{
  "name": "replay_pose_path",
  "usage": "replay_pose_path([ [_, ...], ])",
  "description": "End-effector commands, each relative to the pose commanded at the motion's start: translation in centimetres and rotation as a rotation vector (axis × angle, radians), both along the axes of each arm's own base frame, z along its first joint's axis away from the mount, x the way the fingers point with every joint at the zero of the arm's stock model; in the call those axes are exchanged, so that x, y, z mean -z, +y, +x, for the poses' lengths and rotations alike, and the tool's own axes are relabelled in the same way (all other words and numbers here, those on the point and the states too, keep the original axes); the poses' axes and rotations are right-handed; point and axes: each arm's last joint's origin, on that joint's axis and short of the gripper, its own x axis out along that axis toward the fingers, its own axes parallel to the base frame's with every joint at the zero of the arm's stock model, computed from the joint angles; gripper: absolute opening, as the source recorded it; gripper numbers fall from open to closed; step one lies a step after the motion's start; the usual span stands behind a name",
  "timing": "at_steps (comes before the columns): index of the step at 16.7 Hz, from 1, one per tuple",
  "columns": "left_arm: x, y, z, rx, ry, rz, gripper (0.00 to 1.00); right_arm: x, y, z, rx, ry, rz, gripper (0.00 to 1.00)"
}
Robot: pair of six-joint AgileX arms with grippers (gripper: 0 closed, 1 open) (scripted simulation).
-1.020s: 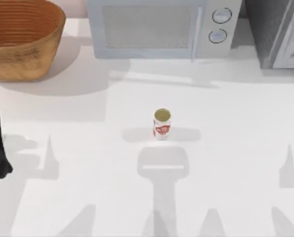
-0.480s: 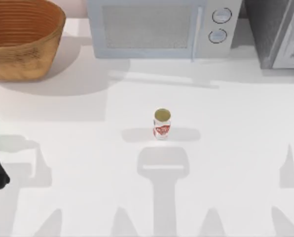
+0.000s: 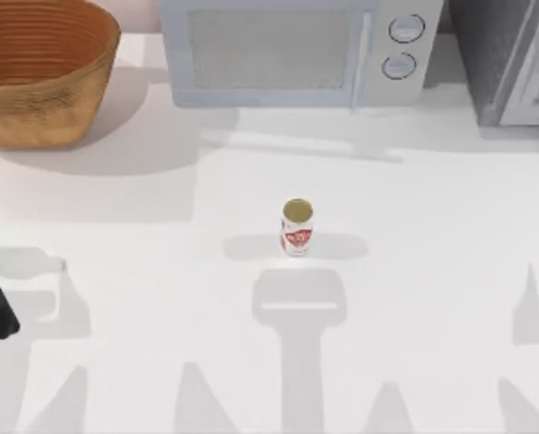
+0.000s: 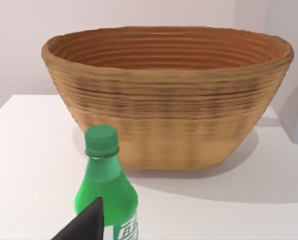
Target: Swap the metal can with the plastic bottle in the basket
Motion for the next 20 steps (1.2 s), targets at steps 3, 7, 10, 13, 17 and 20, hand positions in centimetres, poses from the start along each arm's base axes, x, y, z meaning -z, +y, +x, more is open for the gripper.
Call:
replay_pose_path([
  [3, 0.0, 0.5, 1.1, 0.000, 0.022, 0.003, 1.00, 0.0, 0.0, 0.0, 0.000, 0.000, 0.000, 1.00],
  [7, 0.2, 1.4, 3.0, 0.008, 0.038, 0.006, 1.00, 0.0, 0.0, 0.0, 0.000, 0.000, 0.000, 1.00],
  [10, 0.8, 2.4, 4.7, 0.017, 0.047, 0.008, 1.00, 0.0, 0.0, 0.0, 0.000, 0.000, 0.000, 1.00],
  [13, 1.9, 3.5, 6.1, 0.025, 0.056, 0.010, 1.00, 0.0, 0.0, 0.0, 0.000, 0.000, 0.000, 1.00],
  [17, 4.1, 5.0, 7.4, 0.034, 0.072, 0.011, 1.00, 0.0, 0.0, 0.0, 0.000, 0.000, 0.000, 1.00],
  [20, 5.8, 5.8, 7.7, 0.036, 0.089, 0.006, 1.00, 0.0, 0.0, 0.0, 0.000, 0.000, 0.000, 1.00],
])
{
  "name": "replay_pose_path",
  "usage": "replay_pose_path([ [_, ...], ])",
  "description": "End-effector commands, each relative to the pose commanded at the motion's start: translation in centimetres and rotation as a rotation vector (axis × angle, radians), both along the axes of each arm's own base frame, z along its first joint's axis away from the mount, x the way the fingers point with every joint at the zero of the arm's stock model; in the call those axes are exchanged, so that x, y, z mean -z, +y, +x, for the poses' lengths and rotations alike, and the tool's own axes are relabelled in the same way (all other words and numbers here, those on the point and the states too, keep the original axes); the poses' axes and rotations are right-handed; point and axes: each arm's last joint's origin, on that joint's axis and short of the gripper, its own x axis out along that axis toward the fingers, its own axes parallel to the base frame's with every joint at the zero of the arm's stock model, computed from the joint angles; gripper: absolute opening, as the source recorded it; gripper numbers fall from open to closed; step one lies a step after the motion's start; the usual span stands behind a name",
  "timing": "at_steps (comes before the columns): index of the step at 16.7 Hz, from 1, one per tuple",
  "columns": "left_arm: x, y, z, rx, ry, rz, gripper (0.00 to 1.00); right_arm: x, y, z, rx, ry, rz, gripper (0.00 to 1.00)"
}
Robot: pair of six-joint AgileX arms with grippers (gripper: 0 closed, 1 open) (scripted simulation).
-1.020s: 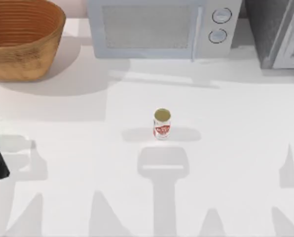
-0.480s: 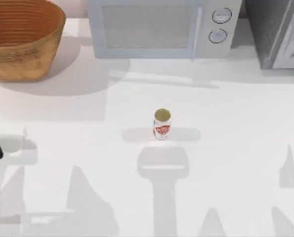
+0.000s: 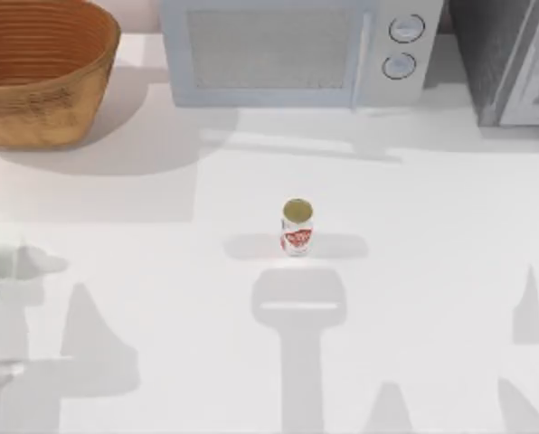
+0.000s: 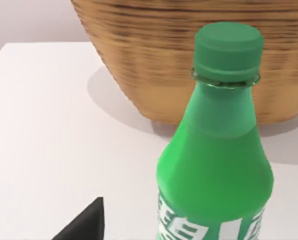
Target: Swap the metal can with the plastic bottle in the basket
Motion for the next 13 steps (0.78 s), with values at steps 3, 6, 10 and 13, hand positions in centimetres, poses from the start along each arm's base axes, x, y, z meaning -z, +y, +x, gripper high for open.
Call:
replay_pose_path([
  [3, 1.4, 0.6, 0.0, 0.000, 0.018, -0.007, 1.00, 0.0, 0.0, 0.0, 0.000, 0.000, 0.000, 1.00],
  [6, 2.1, 0.8, -0.1, 0.000, 0.029, -0.012, 1.00, 0.0, 0.0, 0.0, 0.000, 0.000, 0.000, 1.00],
  [10, 2.2, 0.8, -0.1, 0.000, 0.030, -0.013, 1.00, 0.0, 0.0, 0.0, 0.000, 0.000, 0.000, 1.00],
  [13, 2.2, 0.8, 0.2, 0.001, 0.032, -0.013, 1.00, 0.0, 0.0, 0.0, 0.000, 0.000, 0.000, 1.00],
])
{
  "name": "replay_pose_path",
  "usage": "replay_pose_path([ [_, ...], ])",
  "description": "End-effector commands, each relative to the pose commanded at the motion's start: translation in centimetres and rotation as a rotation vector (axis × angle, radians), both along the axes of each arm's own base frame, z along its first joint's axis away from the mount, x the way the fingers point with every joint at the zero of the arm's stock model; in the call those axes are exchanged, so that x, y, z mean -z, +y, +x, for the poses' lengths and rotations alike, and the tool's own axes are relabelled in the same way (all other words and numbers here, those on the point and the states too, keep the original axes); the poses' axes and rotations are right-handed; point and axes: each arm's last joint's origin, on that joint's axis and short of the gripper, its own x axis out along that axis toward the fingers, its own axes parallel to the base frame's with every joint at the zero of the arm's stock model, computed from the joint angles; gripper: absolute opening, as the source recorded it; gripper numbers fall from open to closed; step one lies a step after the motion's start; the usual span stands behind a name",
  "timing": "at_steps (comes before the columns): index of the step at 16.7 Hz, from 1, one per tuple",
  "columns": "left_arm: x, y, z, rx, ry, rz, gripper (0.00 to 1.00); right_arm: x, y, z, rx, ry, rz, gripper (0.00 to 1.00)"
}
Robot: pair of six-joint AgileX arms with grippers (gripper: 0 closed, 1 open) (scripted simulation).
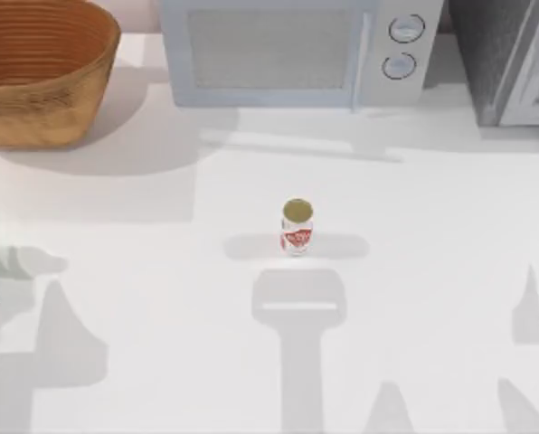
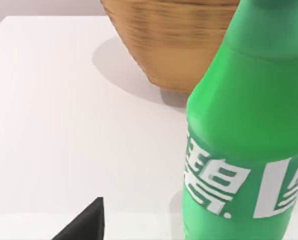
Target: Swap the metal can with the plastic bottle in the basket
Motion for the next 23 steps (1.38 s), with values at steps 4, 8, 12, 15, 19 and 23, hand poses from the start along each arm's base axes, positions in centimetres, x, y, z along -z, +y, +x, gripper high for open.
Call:
replay_pose_path([
  [4, 0.6, 0.1, 2.8, -0.001, -0.002, 0.001, 1.00, 0.0, 0.0, 0.0, 0.000, 0.000, 0.000, 1.00],
  [8, 1.1, 0.0, 5.4, -0.001, -0.001, 0.000, 1.00, 0.0, 0.0, 0.0, 0.000, 0.000, 0.000, 1.00],
  [12, 1.1, -0.1, 5.5, -0.001, -0.001, 0.000, 1.00, 0.0, 0.0, 0.0, 0.000, 0.000, 0.000, 1.00],
  [15, 1.1, -0.1, 5.5, -0.001, -0.001, 0.000, 0.77, 0.0, 0.0, 0.0, 0.000, 0.000, 0.000, 1.00],
  [19, 1.1, -0.1, 5.5, -0.001, -0.001, 0.000, 0.47, 0.0, 0.0, 0.0, 0.000, 0.000, 0.000, 1.00],
  [23, 1.1, -0.1, 5.5, -0.001, -0.001, 0.000, 0.17, 0.0, 0.0, 0.0, 0.000, 0.000, 0.000, 1.00],
])
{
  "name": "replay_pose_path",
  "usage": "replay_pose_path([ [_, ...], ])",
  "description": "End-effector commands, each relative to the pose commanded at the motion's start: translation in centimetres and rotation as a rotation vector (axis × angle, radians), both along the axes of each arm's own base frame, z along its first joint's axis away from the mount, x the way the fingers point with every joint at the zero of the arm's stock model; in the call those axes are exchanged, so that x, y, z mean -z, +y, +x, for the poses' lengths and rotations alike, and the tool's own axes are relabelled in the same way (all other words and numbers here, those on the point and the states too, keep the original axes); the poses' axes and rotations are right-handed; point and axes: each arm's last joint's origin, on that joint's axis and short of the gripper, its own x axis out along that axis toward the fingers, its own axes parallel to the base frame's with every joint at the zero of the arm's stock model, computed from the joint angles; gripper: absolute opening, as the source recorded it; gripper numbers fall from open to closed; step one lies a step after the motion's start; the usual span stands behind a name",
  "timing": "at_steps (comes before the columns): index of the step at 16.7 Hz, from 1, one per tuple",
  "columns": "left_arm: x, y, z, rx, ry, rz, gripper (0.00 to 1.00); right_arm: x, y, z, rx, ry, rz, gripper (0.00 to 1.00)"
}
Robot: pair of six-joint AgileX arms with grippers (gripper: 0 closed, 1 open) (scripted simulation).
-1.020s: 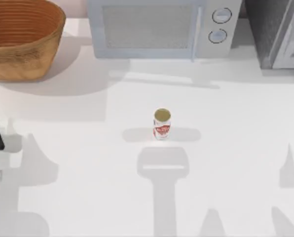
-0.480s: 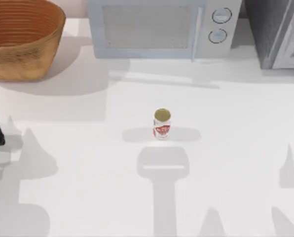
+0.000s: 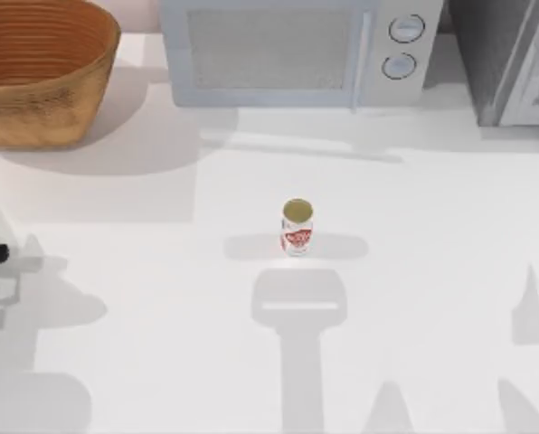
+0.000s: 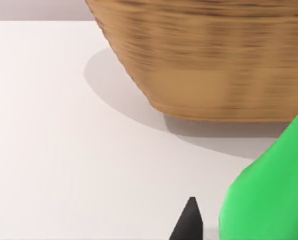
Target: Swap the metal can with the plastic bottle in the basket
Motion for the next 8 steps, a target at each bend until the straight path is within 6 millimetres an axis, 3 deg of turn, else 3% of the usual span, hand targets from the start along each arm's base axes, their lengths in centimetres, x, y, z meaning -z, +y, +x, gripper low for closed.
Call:
replay_pose_path([
  [2, 0.00, 0.00, 0.00, 0.000, 0.000, 0.000, 0.02, 0.00, 0.00, 0.00, 0.000, 0.000, 0.000, 1.00],
  [8, 0.00, 0.00, 0.00, 0.000, 0.000, 0.000, 0.00, 0.00, 0.00, 0.00, 0.000, 0.000, 0.000, 1.00],
])
